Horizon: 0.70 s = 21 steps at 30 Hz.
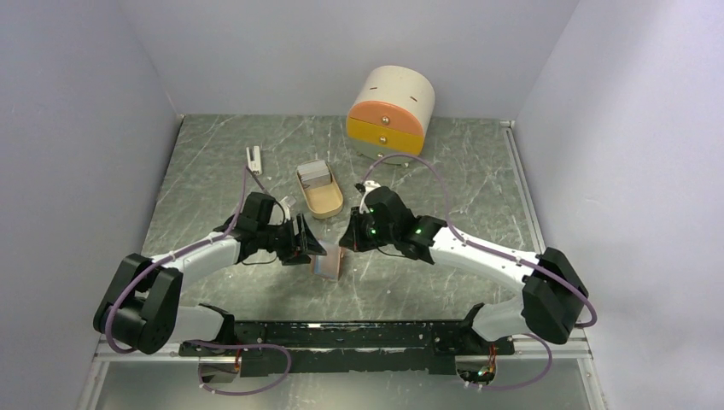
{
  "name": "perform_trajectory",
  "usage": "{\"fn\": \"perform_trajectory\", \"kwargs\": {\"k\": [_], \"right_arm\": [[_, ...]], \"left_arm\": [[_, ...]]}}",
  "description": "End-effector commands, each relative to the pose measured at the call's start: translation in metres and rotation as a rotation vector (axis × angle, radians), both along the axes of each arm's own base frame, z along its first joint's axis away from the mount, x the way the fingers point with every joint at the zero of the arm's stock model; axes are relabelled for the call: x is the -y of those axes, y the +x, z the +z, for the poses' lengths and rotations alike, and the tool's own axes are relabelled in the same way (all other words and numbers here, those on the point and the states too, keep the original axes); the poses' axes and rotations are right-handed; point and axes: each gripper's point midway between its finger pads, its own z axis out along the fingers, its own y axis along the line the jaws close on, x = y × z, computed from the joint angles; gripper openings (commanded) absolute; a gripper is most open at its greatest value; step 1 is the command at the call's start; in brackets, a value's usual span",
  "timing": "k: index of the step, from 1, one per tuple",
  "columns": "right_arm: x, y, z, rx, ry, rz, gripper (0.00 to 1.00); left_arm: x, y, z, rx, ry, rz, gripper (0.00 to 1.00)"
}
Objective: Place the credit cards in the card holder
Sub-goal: Open the card holder at the center of the board.
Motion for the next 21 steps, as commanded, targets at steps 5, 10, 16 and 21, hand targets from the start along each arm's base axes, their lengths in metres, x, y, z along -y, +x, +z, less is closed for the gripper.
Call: {"fn": "perform_trajectory", "kwargs": {"k": [5, 10, 16, 21], "right_arm": [[0.04, -0.001, -0.026, -0.026, -0.075, -0.094, 0.0], [0.062, -0.005, -0.045, -0.062, -0.097, -0.136, 0.0], [0.066, -0.008, -0.047, -0.072, -0.085, -0.139, 0.0], [0.05, -0.006, -0.014, -0.043, -0.003, -0.09, 0.0]], "left_arm": [[0.001, 0.0, -0.001, 0.014, -0.026, -0.01, 0.64], [0.002, 0.0, -0.001, 0.019, -0.038, -0.015, 0.58], [0.003, 0.001, -0.007, 0.012, -0.027, -0.028, 0.58], [0.009, 0.003, 0.011, 0.055, -0.089, -0.043, 0.63]]}}
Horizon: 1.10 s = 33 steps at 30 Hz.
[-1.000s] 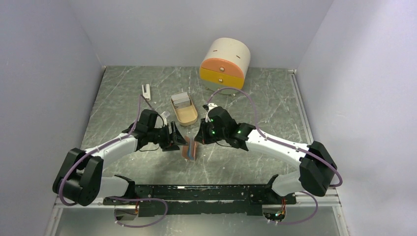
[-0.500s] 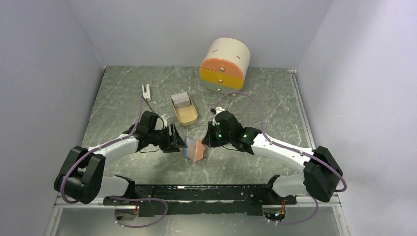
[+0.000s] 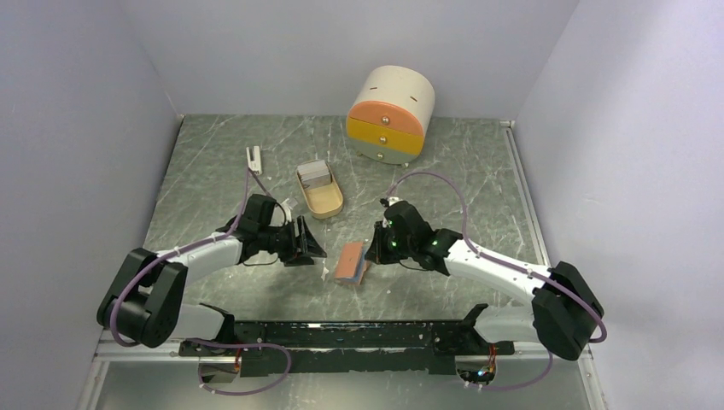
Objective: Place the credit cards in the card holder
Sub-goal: Open the card holder at the center of the board.
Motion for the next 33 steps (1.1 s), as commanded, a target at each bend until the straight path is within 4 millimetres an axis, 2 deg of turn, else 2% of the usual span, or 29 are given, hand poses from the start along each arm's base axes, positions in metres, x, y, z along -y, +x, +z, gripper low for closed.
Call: {"fn": "perform_trajectory", "kwargs": {"k": [1, 3, 6, 11, 21, 28, 33], "right_arm": [[-0.023, 0.006, 0.05, 0.059, 0.139, 0.048, 0.0], [-0.032, 0.007, 0.065, 0.069, 0.187, 0.069, 0.0], [-0.039, 0.008, 0.069, 0.065, 0.212, 0.081, 0.0], [-0.042, 0.007, 0.056, 0.03, 0.213, 0.08, 0.0], [-0.031, 0.007, 0.041, 0.02, 0.165, 0.043, 0.0], [-0.022, 0.007, 0.032, 0.009, 0.145, 0.017, 0.0], [-0.02, 0.006, 0.028, -0.005, 0.144, 0.012, 0.0]], "left_arm": [[0.01, 0.006, 0.027, 0.092, -0.098, -0.037, 0.65], [0.012, 0.006, 0.034, 0.12, -0.128, -0.05, 0.69], [0.014, 0.006, 0.035, 0.128, -0.146, -0.059, 0.71], [0.016, 0.003, 0.024, 0.091, -0.151, -0.072, 0.72], [0.017, 0.004, 0.01, 0.069, -0.118, -0.075, 0.68], [0.022, -0.002, -0.001, 0.05, -0.091, -0.092, 0.6], [0.033, -0.007, -0.007, 0.04, -0.082, -0.118, 0.55]]}}
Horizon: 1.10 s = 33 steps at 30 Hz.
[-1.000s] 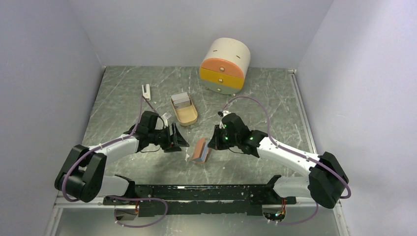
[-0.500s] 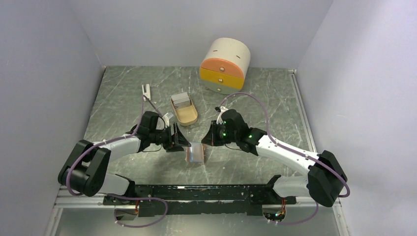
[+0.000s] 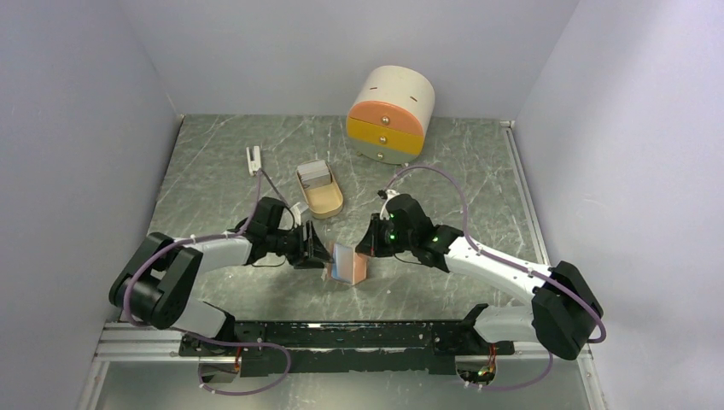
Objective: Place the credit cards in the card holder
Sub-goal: Open the card holder at the center of the board.
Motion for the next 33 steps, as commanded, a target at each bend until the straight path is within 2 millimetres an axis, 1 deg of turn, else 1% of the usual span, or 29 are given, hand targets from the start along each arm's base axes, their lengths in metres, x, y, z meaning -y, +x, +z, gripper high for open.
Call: {"fn": "perform_trajectory", "kwargs": {"k": [1, 7, 11, 13, 15, 17, 19, 20, 22, 25, 27, 28, 33], "right_arm": [[0.007, -0.002, -0.004, -0.014, -0.007, -0.014, 0.0], [0.008, -0.002, -0.002, -0.007, -0.006, -0.018, 0.0], [0.009, -0.003, -0.003, -0.008, -0.007, -0.018, 0.0], [0.01, -0.003, -0.004, -0.009, -0.009, -0.02, 0.0], [0.012, -0.002, -0.006, -0.011, -0.019, -0.026, 0.0], [0.015, -0.001, -0.008, -0.011, -0.041, -0.041, 0.1], [0.022, 0.0, -0.007, -0.026, -0.084, -0.065, 0.23], [0.024, 0.002, 0.0, -0.025, -0.101, -0.078, 0.29], [0.023, 0.002, 0.016, -0.03, -0.102, -0.092, 0.37], [0.01, -0.002, 0.041, -0.039, -0.017, -0.09, 0.44], [-0.004, -0.008, 0.049, -0.046, 0.039, -0.072, 0.48], [-0.011, -0.012, 0.05, -0.05, 0.052, -0.062, 0.48], [-0.041, -0.019, 0.033, -0.08, 0.029, -0.02, 0.48]], "left_arm": [[0.011, 0.002, -0.004, 0.034, 0.004, -0.022, 0.54], [0.02, 0.003, -0.007, 0.04, 0.016, -0.028, 0.52], [0.02, 0.005, -0.009, 0.044, 0.034, -0.028, 0.49], [0.021, 0.006, -0.008, 0.049, 0.038, -0.027, 0.46], [0.02, 0.006, -0.008, 0.05, 0.042, -0.025, 0.4], [0.02, 0.006, -0.006, 0.05, 0.046, -0.021, 0.33], [0.018, 0.005, -0.005, 0.046, 0.056, -0.016, 0.26], [0.017, 0.005, -0.003, 0.047, 0.062, -0.011, 0.24], [0.016, 0.005, 0.002, 0.058, 0.071, -0.002, 0.21], [0.013, 0.007, 0.009, 0.079, 0.101, 0.03, 0.17], [0.012, 0.007, 0.014, 0.087, 0.113, 0.042, 0.16], [0.012, 0.007, 0.017, 0.094, 0.114, 0.049, 0.15], [0.01, 0.007, 0.032, 0.109, 0.121, 0.099, 0.14]]}}
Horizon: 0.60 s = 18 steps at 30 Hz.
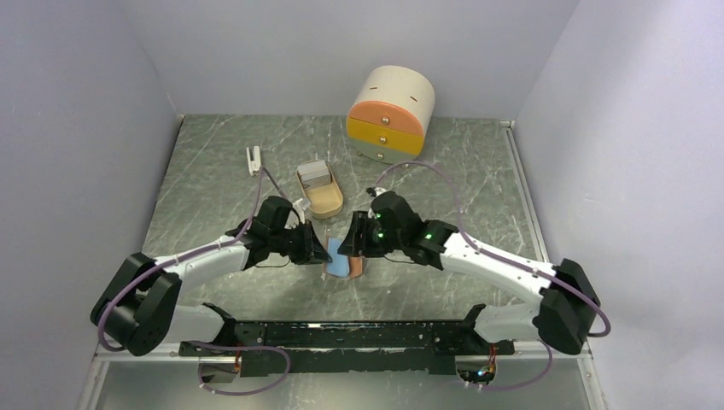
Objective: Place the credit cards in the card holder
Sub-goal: Open the card holder at the center of the board.
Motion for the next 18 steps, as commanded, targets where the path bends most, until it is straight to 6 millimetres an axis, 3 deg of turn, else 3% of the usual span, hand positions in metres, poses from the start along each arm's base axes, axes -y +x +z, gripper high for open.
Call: {"fn": "perform_trajectory", "kwargs": {"k": [1, 5, 9, 18], "right_arm": [[-0.027, -0.004, -0.008, -0.036, 0.008, 0.015, 0.47], [-0.04, -0.002, -0.017, -0.035, 0.013, 0.027, 0.45], [-0.038, 0.005, -0.042, -0.035, -0.051, 0.013, 0.41], [0.002, 0.009, -0.111, -0.029, -0.279, -0.036, 0.29]], "left_arm": [[0.0, 0.006, 0.02, 0.034, 0.016, 0.056, 0.14], [-0.001, 0.004, 0.023, 0.044, 0.024, 0.061, 0.13], [-0.005, 0.003, 0.019, 0.034, 0.041, 0.075, 0.13], [-0.015, -0.011, -0.007, -0.044, 0.07, 0.095, 0.14]]}}
